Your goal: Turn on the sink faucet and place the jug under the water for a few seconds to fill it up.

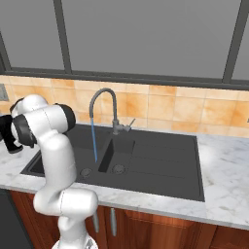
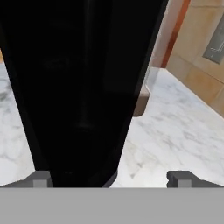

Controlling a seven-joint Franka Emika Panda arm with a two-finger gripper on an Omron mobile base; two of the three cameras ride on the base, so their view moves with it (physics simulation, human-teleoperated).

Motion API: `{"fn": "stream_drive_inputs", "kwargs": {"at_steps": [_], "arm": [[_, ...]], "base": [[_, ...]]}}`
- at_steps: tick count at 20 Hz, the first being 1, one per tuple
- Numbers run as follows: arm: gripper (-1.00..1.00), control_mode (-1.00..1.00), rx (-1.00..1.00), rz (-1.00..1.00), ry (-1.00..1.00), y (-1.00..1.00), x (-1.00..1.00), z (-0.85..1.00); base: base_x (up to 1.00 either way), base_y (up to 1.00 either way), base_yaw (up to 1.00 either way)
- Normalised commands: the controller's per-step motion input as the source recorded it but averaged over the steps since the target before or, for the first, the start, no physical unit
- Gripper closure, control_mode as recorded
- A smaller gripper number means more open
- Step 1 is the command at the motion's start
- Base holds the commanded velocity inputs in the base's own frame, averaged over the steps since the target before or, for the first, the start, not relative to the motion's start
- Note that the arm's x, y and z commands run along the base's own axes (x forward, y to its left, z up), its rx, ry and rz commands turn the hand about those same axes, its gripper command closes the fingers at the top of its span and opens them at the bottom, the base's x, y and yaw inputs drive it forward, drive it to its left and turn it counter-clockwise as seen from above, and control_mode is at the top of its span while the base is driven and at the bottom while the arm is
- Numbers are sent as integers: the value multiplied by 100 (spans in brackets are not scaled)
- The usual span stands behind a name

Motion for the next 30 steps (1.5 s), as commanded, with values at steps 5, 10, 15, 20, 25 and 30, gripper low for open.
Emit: {"fn": "stream_drive_inputs", "kwargs": {"at_steps": [5, 10, 15, 20, 25, 30], "arm": [[-100, -100, 0, 5, -3, 4, 0, 0], [-100, -100, 0, 8, -1, 0, 0, 0], [-100, -100, 0, 12, 0, 0, 0, 0], [-100, -100, 0, 9, 0, 0, 0, 1], [-100, -100, 0, 3, 0, 15, 0, 0], [-100, -100, 0, 0, 1, 34, 0, 0]], "base": [[0, 0, 0], [0, 0, 0], [0, 0, 0], [0, 0, 0], [0, 0, 0], [0, 0, 0]]}}
